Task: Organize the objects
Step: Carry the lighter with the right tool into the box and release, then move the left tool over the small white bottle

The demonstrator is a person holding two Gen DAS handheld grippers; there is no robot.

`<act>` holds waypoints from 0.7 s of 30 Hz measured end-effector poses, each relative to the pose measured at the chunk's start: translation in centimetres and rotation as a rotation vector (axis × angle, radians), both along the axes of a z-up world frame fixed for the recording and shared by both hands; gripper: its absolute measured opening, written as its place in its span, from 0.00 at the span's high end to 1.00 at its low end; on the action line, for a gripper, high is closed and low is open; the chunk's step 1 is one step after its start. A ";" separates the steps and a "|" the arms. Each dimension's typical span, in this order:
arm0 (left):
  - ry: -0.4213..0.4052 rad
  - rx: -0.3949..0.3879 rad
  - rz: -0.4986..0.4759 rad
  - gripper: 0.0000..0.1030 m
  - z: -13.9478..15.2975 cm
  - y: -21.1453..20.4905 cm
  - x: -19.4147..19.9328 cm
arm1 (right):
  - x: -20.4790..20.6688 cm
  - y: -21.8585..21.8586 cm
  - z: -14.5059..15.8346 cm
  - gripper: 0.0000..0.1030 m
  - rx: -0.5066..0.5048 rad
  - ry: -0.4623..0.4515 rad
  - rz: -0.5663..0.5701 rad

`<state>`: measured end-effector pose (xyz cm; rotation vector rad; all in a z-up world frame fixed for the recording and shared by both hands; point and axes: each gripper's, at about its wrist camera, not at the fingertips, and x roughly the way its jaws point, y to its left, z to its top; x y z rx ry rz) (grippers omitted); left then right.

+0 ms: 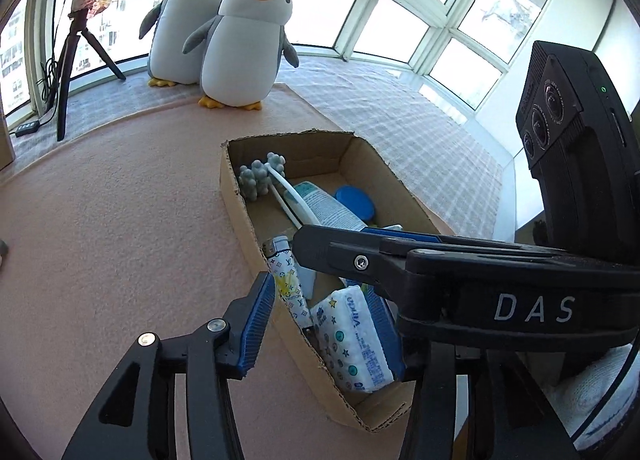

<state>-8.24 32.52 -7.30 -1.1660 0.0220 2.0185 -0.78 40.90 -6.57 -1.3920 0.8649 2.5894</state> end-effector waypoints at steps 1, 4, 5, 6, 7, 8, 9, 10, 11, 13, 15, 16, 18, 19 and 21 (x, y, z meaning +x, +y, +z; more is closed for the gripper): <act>-0.003 -0.001 0.004 0.49 -0.1 -0.2 -0.1 | -0.1 0.0 0.0 0.48 0.000 -0.002 0.000; -0.016 0.000 0.016 0.49 -0.3 -0.9 -0.2 | -0.2 -0.3 -0.1 0.48 -0.005 -0.007 0.006; -0.015 -0.002 0.020 0.49 -0.3 -1.2 -0.2 | -0.2 -0.4 -0.1 0.47 -0.008 -0.009 0.009; -0.016 -0.004 0.024 0.49 -0.3 -1.5 -0.1 | -0.2 -0.6 -0.2 0.47 -0.010 -0.011 0.012; -0.020 -0.004 0.031 0.49 -0.3 -1.9 -0.1 | -0.3 -0.8 -0.2 0.46 -0.013 -0.012 0.015; -0.024 -0.003 0.037 0.48 -0.3 -2.4 0.0 | -0.2 -1.0 -0.2 0.45 -0.016 -0.013 0.018; -0.028 -0.003 0.043 0.47 -0.4 -2.8 0.1 | -0.3 -1.3 -0.2 0.44 -0.018 -0.014 0.022; -0.030 -0.006 0.050 0.45 -0.4 -3.3 0.2 | -0.3 -1.6 -0.3 0.43 -0.021 -0.014 0.027; -0.032 -0.010 0.057 0.44 -0.4 -3.9 0.3 | -0.3 -1.9 -0.3 0.43 -0.024 -0.013 0.033; -0.028 -0.023 0.073 0.44 -0.5 -5.1 0.6 | -0.2 -2.6 -0.3 0.43 -0.027 -0.011 0.041; -0.027 -0.033 0.095 0.44 -0.6 -6.7 0.7 | -0.2 -3.2 -0.3 0.43 -0.031 -0.009 0.047; -0.029 -0.036 0.108 0.44 -0.6 -7.5 0.6 | -0.2 -3.5 -0.2 0.43 -0.031 -0.010 0.050; -0.027 -0.043 0.139 0.44 -0.6 -9.2 0.4 | 0.0 -4.2 -0.2 0.42 -0.031 -0.008 0.055; -0.026 -0.048 0.159 0.44 -0.6 -10.3 0.2 | 0.1 -4.5 -0.1 0.42 -0.032 -0.006 0.058; -0.030 -0.052 0.196 0.44 -0.6 -12.2 -0.4 | 0.3 -5.3 0.0 0.42 -0.034 -0.003 0.067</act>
